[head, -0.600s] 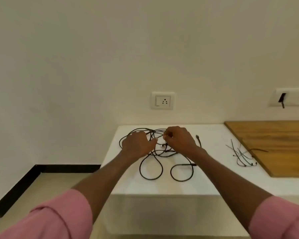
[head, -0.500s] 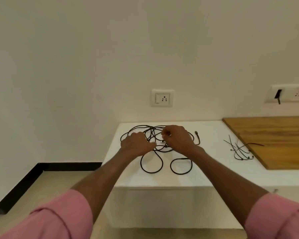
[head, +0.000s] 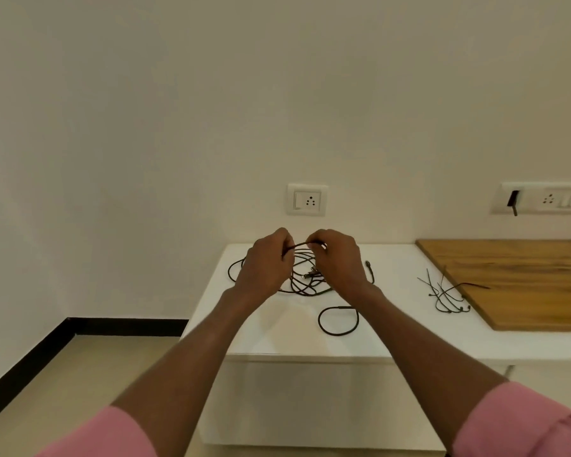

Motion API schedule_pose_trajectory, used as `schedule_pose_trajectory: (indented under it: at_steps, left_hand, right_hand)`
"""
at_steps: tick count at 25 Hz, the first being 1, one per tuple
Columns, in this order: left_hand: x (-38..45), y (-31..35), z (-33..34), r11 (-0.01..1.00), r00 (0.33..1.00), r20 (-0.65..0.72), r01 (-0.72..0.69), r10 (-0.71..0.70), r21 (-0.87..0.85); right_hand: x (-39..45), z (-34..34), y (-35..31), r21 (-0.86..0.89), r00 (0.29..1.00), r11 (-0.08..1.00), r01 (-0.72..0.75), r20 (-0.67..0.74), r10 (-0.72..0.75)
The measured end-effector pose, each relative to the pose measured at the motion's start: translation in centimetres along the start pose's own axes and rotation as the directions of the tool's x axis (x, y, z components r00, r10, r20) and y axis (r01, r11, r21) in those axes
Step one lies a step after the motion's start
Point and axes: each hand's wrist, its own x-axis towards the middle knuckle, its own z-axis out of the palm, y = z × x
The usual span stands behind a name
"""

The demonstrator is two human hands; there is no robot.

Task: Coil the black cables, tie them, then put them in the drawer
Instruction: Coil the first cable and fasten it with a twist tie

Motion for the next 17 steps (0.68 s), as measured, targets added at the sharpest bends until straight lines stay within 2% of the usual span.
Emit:
schedule_pose_trajectory:
  at_steps: [2, 5, 7, 8, 10, 14, 15, 17]
  left_hand:
    - [-0.1, -0.8, -0.9, 0.997, 0.995, -0.081, 0.060, -0.064, -0.049]
    - [-0.8, -1.3, -1.9, 0.981, 0.973, -0.152, 0.152, -0.171, -0.123]
    - [-0.9, -0.9, -1.6, 0.942, 0.942, -0.156, 0.261, -0.296, -0.211]
    - [-0.8, -0.4, -1.3, 0.895, 0.917, -0.127, 0.328, -0.379, -0.301]
    - [-0.8, 1.2, -1.0, 0.766, 0.878, 0.024, 0.431, -0.479, -0.478]
    - [-0.9, 3.9, -1.6, 0.501, 0.794, 0.360, 0.594, -0.489, -0.630]
    - [-0.7, 4.3, -1.8, 0.468, 0.775, 0.407, 0.621, -0.483, -0.628]
    - [0.1, 4.8, -2.0, 0.523, 0.763, 0.414, 0.644, -0.497, -0.558]
  right_hand:
    - [0.0, -1.5, 0.4, -0.114, 0.999, 0.992, 0.051, 0.007, -0.050]
    - [-0.9, -3.4, 0.5, 0.003, 0.996, 0.999, -0.042, 0.075, 0.041]
    - [-1.5, -4.1, -0.4, 0.092, 0.992, 0.990, -0.107, 0.068, 0.101]
    - [-1.6, -4.2, -0.9, 0.105, 0.992, 0.988, -0.116, 0.057, 0.110]
    - [-2.0, -4.1, -2.4, 0.090, 0.994, 0.991, -0.096, 0.070, 0.089]
    - [-2.0, -3.3, -4.0, -0.174, 0.988, 0.983, 0.053, 0.151, -0.027]
    - [-2.1, -2.9, -4.0, -0.192, 0.983, 0.977, 0.092, 0.173, -0.059]
    - [-2.6, -2.2, -3.9, -0.132, 0.964, 0.979, 0.156, 0.236, -0.122]
